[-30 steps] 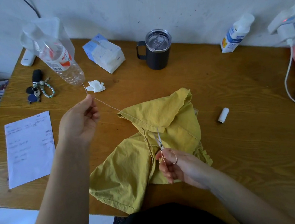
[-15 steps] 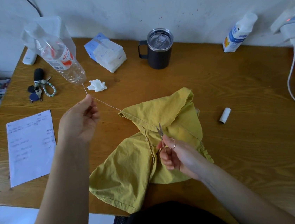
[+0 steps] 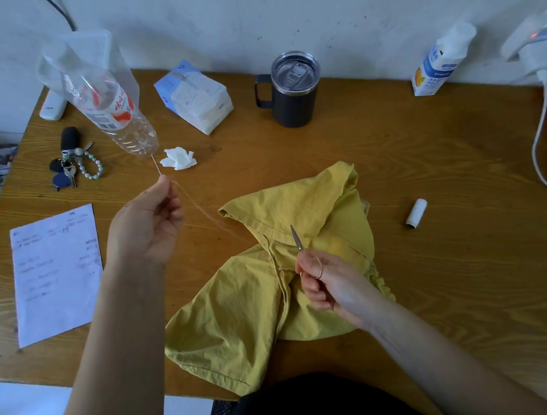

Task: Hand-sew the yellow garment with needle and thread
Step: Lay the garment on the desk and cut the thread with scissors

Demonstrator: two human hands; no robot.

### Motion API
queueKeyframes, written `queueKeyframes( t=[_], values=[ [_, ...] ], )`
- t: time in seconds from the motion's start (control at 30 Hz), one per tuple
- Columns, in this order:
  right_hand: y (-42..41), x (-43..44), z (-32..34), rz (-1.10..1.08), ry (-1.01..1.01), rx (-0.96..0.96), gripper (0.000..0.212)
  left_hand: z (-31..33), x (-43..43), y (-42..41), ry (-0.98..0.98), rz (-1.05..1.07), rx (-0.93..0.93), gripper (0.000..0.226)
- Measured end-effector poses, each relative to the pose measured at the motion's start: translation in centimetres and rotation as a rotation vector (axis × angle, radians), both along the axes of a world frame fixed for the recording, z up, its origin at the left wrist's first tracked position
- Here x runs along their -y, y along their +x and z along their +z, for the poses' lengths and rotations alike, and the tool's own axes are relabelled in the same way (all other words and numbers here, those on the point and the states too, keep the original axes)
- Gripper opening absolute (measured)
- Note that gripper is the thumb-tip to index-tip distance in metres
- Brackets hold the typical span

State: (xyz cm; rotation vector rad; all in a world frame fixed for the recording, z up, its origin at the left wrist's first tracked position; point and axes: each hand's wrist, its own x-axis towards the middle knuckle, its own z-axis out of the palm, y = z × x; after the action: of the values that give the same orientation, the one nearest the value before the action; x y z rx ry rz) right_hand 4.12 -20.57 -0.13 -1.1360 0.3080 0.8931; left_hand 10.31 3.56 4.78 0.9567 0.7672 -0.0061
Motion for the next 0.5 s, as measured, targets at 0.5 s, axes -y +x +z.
queueKeyframes(
  t=[0.5],
  values=[
    [-0.1,0.8,0.3,0.126,-0.495,0.377,0.005,0.2,1.2,-0.4,0.038,-0.053,-0.025,0.016]
  ],
)
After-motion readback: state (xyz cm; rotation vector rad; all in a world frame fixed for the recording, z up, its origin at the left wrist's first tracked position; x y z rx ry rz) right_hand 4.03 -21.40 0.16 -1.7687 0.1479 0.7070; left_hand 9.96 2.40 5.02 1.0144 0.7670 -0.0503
